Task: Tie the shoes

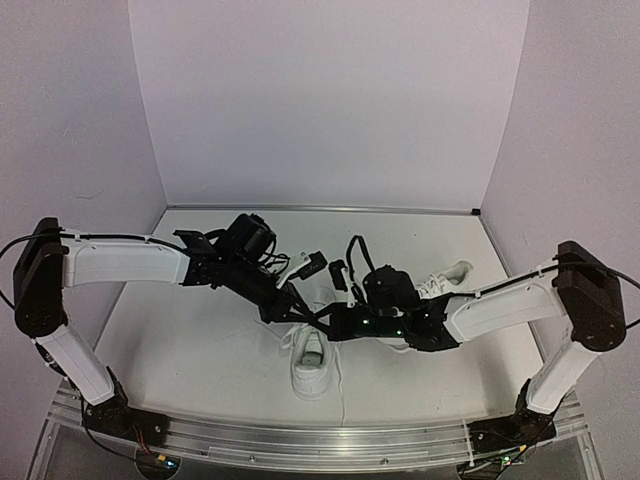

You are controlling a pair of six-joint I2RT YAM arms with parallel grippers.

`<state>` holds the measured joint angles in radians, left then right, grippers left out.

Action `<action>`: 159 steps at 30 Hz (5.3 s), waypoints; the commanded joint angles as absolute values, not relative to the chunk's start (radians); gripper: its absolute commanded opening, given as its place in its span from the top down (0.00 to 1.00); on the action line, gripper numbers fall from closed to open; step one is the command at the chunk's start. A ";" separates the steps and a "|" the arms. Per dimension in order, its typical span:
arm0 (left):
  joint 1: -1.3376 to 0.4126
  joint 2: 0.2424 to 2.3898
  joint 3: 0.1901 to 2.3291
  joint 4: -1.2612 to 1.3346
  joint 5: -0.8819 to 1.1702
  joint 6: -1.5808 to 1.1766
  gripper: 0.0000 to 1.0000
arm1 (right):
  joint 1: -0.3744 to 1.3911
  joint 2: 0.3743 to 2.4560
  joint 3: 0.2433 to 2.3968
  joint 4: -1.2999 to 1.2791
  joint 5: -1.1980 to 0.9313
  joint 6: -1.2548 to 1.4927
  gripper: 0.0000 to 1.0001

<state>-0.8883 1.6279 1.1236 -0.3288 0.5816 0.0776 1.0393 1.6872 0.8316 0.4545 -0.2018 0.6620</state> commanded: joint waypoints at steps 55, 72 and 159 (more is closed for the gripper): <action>-0.813 1.636 1.191 -0.399 0.571 0.072 0.70 | 1.043 1.867 0.582 1.029 -0.218 0.788 1.00; -0.856 1.697 1.226 -0.412 0.587 0.093 0.73 | 1.042 1.873 0.590 1.026 -0.225 0.790 1.00; -0.839 1.706 1.286 -0.407 0.664 -0.091 1.00 | 1.582 2.157 1.424 -0.074 1.272 -0.179 0.19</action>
<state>-0.8433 1.7050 1.2415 -0.4114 0.6374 -0.0875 1.5780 2.1039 1.3683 -0.0655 1.1862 -0.1255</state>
